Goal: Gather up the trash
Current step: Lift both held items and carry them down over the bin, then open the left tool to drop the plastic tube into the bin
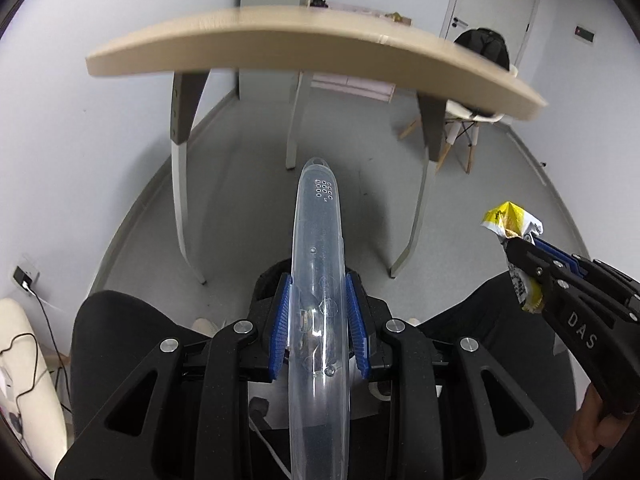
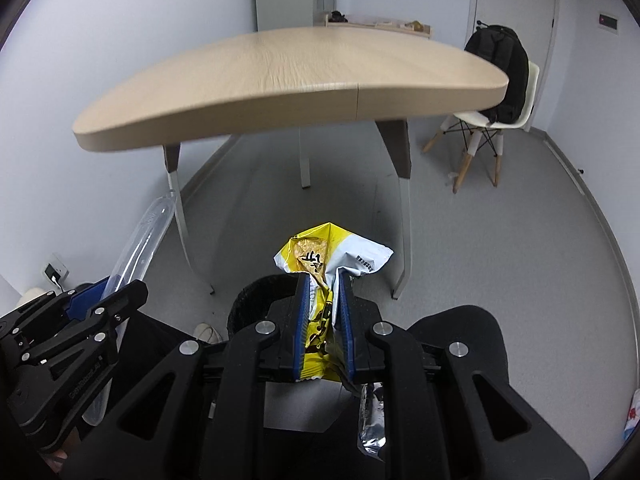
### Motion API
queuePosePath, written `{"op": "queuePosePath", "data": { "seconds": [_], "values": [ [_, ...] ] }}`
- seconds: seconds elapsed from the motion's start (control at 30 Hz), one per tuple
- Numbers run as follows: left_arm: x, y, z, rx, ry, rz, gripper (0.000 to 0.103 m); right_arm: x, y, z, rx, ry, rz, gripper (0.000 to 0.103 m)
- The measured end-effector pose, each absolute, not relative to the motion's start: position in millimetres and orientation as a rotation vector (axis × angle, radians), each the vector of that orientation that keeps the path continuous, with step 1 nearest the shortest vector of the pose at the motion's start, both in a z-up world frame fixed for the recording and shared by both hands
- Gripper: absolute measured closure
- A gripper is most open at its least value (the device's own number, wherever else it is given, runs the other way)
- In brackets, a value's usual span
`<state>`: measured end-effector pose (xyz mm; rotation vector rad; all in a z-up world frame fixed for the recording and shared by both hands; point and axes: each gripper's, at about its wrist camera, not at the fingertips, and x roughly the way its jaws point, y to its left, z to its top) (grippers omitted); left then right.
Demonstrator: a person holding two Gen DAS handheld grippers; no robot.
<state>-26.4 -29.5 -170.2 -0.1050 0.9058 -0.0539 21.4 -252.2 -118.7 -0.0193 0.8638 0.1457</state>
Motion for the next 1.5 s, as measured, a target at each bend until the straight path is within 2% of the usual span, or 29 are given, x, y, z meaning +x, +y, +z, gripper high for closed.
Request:
{"op": "queuePosePath", "data": {
  "seconds": [1.1,1.37,1.43,1.47,1.5],
  "values": [
    [109,-27,-319,-0.106,1.176,-0.039,0.076,142,-245,-277,-0.012,1.178,0.105,0.088],
    [125,-37,-343,-0.106,1.221,-0.055,0.075,156,-245,-298,-0.033,1.221,0.091,0.088],
    [128,-39,-345,-0.112,1.219,-0.058,0.074,160,-245,-301,-0.028,1.228,0.087,0.088],
    [128,-40,-345,-0.112,1.217,-0.06,0.07,160,-246,-302,-0.024,1.232,0.085,0.088],
    [128,-41,-345,-0.113,1.216,-0.061,0.059,161,-247,-303,-0.019,1.237,0.082,0.088]
  ]
}}
